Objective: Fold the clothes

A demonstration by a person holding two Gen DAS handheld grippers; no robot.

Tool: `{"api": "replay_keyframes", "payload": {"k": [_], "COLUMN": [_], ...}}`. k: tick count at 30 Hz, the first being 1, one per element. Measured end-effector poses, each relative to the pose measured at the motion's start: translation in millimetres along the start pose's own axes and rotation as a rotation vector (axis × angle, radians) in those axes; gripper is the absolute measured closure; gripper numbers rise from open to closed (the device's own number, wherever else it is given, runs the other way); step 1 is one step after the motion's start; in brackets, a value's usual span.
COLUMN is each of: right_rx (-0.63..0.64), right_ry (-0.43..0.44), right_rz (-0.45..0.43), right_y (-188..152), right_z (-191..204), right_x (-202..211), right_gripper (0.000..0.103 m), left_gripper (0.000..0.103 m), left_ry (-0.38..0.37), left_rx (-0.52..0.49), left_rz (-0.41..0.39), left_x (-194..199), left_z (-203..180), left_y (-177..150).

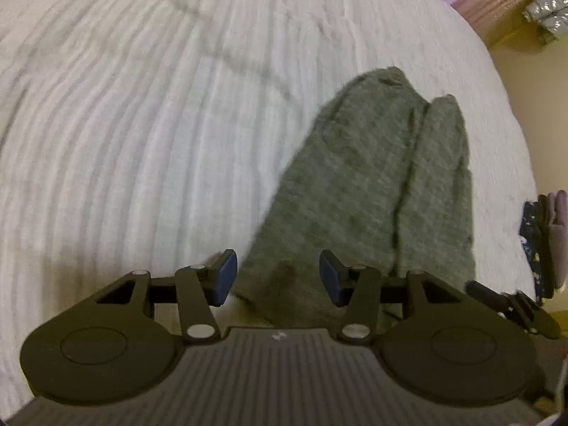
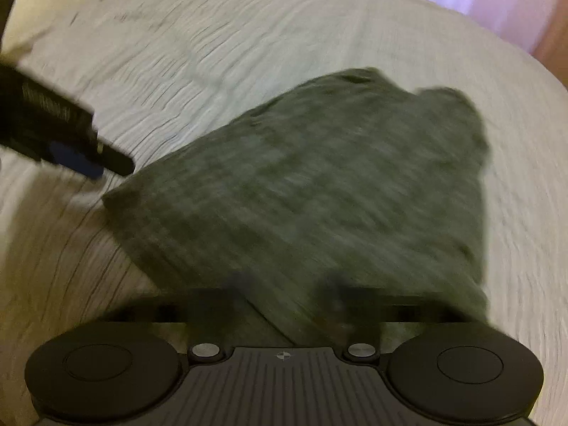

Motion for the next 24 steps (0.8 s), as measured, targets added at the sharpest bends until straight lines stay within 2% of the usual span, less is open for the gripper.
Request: {"api": "replay_keyframes", "payload": {"k": [3,7,10,12,14,17,21,23,24], "right_rx": [-0.168,-0.576,-0.825,-0.935,-0.989,-1.004,-0.966,-0.947,-0.94], "right_ry": [-0.009,-0.034,-0.04,-0.024,-0.007,0.026,0.076,0.099,0.108], "right_rz": [-0.058,-0.139,-0.189,-0.224,-0.241,-0.251,-0.226,-0.211,-0.204], "right_y": [0,-15,-32,-38,-40,-32,-15,-8,-6], "right_z": [-35,-131,-194,-228,-249,-269,-277,-278,-276], "right_x": [25,45,49,49,50,42,21,9,4], "right_gripper": [0.022,0.022,0.023,0.025,0.027,0.029,0.029,0.029,0.029], "left_gripper": [0.057,0.057,0.058,0.06,0.063,0.064,0.065,0.087,0.102], "left_ry": [-0.04,-0.106,-0.149,-0.178,-0.197,-0.215,-0.174,-0.168,-0.18], "left_rx": [-0.032,-0.087,-0.107,-0.118,-0.14,-0.177,-0.212,-0.224,-0.228], "left_rz": [0.0,-0.007,-0.005,-0.004,-0.018,-0.034,-0.002,0.024,0.031], "left_x": [-6,-22,-39,-50,-59,-72,-98,-104,-101], "left_z": [-22,-64,-95,-114,-129,-149,-166,-169,-170], "left_y": [7,25,38,47,55,66,69,66,63]}}
Point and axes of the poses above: each gripper's, at about its wrist camera, not at the fingertips, and x roughly against the way its jaws point, z to its left, y to its top, the point moved 7 cm from there along -x, roughly the way its jaws point, and after that the axes turned 12 degrees about y, right-handed, at the moved point
